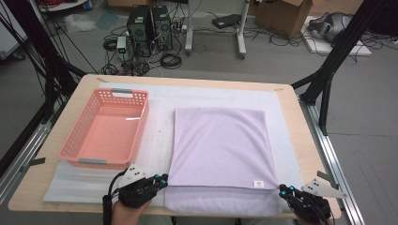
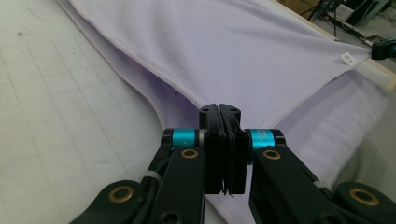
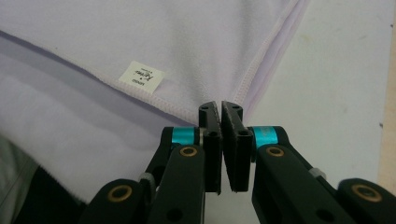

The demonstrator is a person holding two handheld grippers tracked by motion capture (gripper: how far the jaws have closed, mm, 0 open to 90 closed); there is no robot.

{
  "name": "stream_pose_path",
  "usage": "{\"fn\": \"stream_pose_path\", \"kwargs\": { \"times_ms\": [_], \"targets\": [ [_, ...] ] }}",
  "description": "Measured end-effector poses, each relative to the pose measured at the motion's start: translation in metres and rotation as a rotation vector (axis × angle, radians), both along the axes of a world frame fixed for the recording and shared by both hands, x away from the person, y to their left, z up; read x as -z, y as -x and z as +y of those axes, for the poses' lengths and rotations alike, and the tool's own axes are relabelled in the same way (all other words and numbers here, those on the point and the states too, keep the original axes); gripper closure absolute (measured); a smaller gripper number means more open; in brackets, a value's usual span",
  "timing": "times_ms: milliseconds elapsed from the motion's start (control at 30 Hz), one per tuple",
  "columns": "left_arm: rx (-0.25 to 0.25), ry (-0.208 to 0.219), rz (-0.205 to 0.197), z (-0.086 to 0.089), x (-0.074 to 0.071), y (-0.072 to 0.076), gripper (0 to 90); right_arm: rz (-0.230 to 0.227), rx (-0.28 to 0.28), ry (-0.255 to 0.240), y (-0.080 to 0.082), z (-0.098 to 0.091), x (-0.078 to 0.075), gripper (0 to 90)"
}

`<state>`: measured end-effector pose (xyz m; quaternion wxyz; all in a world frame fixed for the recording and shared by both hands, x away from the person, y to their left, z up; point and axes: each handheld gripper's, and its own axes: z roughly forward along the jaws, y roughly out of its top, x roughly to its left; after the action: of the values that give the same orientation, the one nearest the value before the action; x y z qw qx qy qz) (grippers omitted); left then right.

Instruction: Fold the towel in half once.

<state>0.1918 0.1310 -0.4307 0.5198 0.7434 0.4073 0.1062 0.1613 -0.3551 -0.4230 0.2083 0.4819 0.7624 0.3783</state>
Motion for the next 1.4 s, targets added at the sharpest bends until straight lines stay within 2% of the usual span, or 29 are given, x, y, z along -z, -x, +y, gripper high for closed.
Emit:
{"fn": "stream_pose_path", "kwargs": {
  "times_ms": [200, 533, 733, 867, 933, 967, 1000, 1033, 1100, 1133, 1167, 1300, 1400],
  "targets": [
    [0.012, 0.004, 0.0, 0.001, 0.001, 0.016, 88.0, 0.018, -0.021, -0.003, 0.022, -0.001, 0.002, 87.2],
    [0.026, 0.014, 0.016, 0.007, 0.002, 0.036, 88.1, 0.017, -0.035, -0.015, 0.041, -0.001, 0.001, 87.2],
    [0.04, 0.004, 0.027, 0.009, 0.005, 0.051, 88.1, 0.014, -0.042, -0.027, 0.053, -0.002, 0.0, 87.2],
    [0.059, -0.023, 0.044, 0.007, 0.011, 0.055, 88.1, 0.023, -0.049, -0.011, 0.06, -0.002, 0.002, 87.2],
    [0.066, -0.035, 0.052, 0.004, 0.014, 0.052, 87.5, 0.041, -0.051, 0.002, 0.06, -0.002, 0.005, 87.0],
    [0.059, -0.035, 0.051, 0.004, 0.015, 0.051, 85.0, 0.067, -0.049, 0.009, 0.057, -0.001, 0.007, 84.2],
    [0.037, -0.029, 0.046, 0.004, 0.016, 0.049, 75.9, 0.07, -0.045, 0.012, 0.056, -0.001, 0.009, 77.6],
    [0.033, -0.023, 0.04, 0.004, 0.015, 0.047, 65.9, 0.064, -0.026, -0.001, 0.055, -0.001, 0.01, 67.8],
    [0.011, -0.01, 0.008, 0.005, 0.012, 0.041, 60.8, 0.051, -0.007, -0.021, 0.053, -0.002, 0.008, 64.9],
    [0.011, -0.01, 0.008, 0.005, 0.012, 0.041, 58.8, 0.036, 0.0, -0.024, 0.051, -0.003, 0.006, 64.2],
    [-0.002, 0.005, -0.018, 0.006, 0.009, 0.032, 58.8, 0.028, 0.01, -0.027, 0.049, -0.002, 0.004, 64.1],
    [-0.009, 0.023, -0.05, 0.005, 0.005, 0.012, 61.0, 0.006, 0.032, -0.027, 0.039, 0.0, 0.003, 63.0],
    [-0.008, 0.03, -0.073, 0.003, 0.0, -0.004, 64.6, -0.005, 0.028, -0.019, 0.03, 0.003, 0.003, 62.8]
  ]
}}
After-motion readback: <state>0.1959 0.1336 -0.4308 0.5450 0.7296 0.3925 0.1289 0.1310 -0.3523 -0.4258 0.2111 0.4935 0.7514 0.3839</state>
